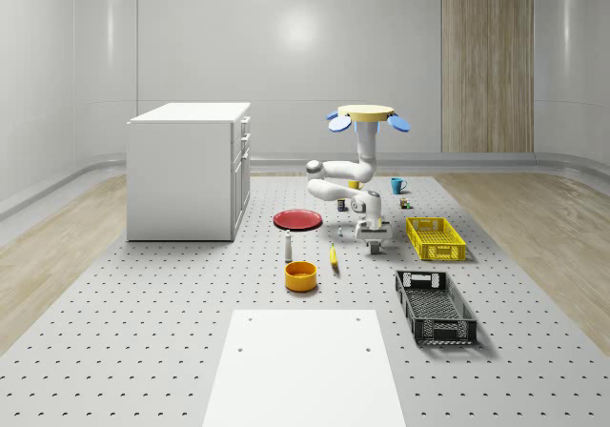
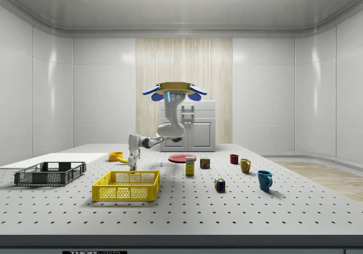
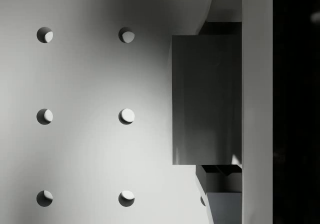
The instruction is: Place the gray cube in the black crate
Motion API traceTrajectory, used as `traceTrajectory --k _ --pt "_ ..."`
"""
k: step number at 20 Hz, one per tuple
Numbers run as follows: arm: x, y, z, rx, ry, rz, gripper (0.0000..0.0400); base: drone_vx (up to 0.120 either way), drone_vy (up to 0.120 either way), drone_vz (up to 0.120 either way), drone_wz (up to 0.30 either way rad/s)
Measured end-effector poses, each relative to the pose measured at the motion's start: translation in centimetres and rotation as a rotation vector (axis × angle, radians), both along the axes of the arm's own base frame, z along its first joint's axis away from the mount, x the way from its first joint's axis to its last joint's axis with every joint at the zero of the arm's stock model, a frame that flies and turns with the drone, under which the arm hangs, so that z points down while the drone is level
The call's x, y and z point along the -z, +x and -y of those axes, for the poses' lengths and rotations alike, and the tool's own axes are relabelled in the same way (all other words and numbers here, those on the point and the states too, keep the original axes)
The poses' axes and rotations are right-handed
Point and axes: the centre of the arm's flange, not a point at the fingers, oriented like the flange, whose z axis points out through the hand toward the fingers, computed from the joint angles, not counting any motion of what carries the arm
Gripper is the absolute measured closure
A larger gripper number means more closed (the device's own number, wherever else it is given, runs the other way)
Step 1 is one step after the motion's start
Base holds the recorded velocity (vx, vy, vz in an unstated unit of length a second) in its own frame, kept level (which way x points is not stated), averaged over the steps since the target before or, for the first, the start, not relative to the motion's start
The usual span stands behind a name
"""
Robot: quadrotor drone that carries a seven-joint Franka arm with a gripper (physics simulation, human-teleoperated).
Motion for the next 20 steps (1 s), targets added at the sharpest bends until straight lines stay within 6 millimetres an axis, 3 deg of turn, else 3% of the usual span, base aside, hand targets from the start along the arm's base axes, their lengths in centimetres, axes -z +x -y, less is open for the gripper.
traceTrajectory --k 5,10,12,20 --pt "0.1 0.0 0.0 0.000 0.000 0.000 0.0143 0.000 0.000 0.000 0.000" --pt "1.6 0.0 0.0 0.000 0.000 0.000 0.0148 0.000 0.000 0.000 0.000" --pt "2.5 0.0 0.0 0.000 0.000 0.000 0.0149 0.000 0.000 0.100 0.000" --pt "4.2 0.0 0.0 0.000 0.000 0.000 0.0149 0.120 0.120 0.120 0.000"
